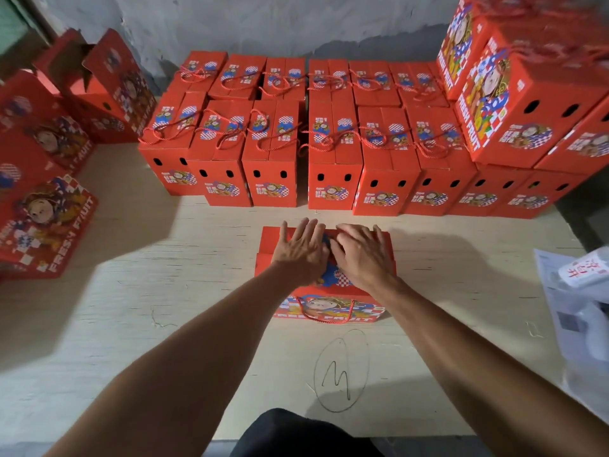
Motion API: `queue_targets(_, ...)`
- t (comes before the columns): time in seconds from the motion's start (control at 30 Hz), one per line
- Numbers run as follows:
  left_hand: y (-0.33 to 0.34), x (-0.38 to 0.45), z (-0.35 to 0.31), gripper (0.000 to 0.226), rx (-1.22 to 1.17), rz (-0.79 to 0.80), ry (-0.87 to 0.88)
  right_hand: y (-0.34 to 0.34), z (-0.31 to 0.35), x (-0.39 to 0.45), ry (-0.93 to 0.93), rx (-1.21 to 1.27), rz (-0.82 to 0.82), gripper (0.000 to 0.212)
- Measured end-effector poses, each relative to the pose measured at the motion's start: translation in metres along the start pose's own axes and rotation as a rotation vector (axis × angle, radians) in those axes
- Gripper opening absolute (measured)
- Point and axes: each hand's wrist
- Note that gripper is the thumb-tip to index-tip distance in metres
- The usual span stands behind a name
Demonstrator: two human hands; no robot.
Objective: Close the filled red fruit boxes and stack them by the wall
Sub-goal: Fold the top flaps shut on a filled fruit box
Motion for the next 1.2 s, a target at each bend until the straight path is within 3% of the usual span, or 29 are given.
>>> queue_targets(0.13,0.004,-0.014,0.0,0.028,-0.18,-0.411,0.108,0.002,0.005,-0.007,0.027,0.066,-0.266,0.031)
queue_targets(0.2,0.008,-0.021,-0.001,0.024,-0.239,-0.501,-0.016,-0.002,0.005,-0.007,0.093,0.038,-0.321,0.038)
queue_targets(0.3,0.003,-0.02,-0.002,0.028,-0.354,-0.47,-0.181,-0.007,0.008,-0.003,0.129,0.04,-0.295,0.044)
queue_targets(0.5,0.002,-0.032,0.041,0.025,-0.427,-0.467,-0.126,-0.012,-0.026,-0.019,-0.043,0.127,-0.374,0.037)
queue_targets(0.67,0.001,-0.038,0.061,0.03,-0.488,-0.52,-0.22,-0.008,-0.045,-0.029,0.179,0.169,-0.449,0.049)
queue_targets(0.8,-0.002,-0.027,0.055,0.037,-0.539,-0.439,-0.28,-0.003,-0.041,-0.022,0.376,0.228,-0.401,0.05)
queue_targets(0.9,0.004,-0.019,0.059,0.028,-0.429,-0.327,-0.311,-0.005,-0.036,-0.018,0.285,0.022,-0.322,0.043)
queue_targets(1.03,0.001,-0.017,0.062,0.04,-0.374,-0.225,-0.181,-0.005,-0.037,-0.01,0.034,-0.055,-0.264,0.043)
queue_targets(1.13,0.001,-0.022,0.06,0.038,-0.307,-0.341,-0.077,-0.004,-0.042,-0.008,-0.131,-0.023,-0.264,0.041)
queue_targets(1.2,0.001,-0.021,0.057,0.038,-0.283,-0.41,-0.048,-0.002,-0.041,-0.006,-0.117,0.019,-0.263,0.041)
Point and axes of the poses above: each hand's wrist, its own x-axis towards the middle knuckle, its own y-axis out of the palm, z = x × y, and after that the axes turned 4 degrees about -y, right-handed
